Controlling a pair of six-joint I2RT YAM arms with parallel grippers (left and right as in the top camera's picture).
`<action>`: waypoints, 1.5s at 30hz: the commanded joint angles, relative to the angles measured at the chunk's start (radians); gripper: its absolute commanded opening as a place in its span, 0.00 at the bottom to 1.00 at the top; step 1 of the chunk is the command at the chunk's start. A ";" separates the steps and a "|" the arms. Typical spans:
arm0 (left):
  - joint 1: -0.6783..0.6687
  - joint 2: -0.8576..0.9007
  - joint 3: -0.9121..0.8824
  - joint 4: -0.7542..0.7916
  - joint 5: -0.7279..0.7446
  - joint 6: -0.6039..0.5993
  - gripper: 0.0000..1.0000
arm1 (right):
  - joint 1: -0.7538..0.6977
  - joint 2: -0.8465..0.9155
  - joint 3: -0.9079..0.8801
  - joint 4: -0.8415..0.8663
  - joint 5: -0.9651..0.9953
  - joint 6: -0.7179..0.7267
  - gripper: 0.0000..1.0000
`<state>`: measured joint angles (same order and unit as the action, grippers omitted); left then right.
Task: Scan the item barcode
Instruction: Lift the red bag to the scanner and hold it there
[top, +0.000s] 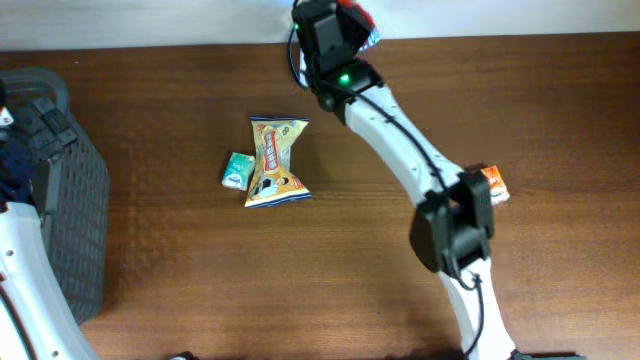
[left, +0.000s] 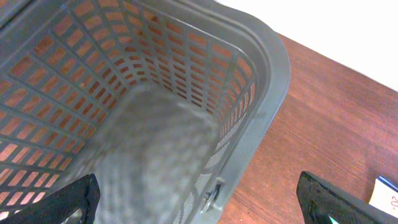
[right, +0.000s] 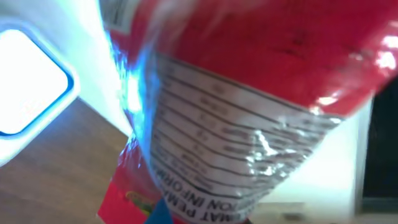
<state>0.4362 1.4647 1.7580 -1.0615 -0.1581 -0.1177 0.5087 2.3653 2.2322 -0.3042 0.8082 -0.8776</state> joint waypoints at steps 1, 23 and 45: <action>0.004 0.005 0.003 0.000 -0.004 -0.009 0.99 | -0.018 0.056 0.010 0.125 0.068 -0.341 0.04; 0.004 0.005 0.003 0.000 -0.004 -0.009 0.99 | -0.057 0.190 -0.020 0.309 0.061 -0.467 0.04; 0.004 0.005 0.003 0.000 -0.004 -0.009 0.99 | -0.045 0.018 -0.020 0.231 0.086 -0.174 0.04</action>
<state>0.4362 1.4647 1.7580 -1.0618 -0.1581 -0.1177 0.4564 2.5450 2.2173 -0.0277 0.8680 -1.2480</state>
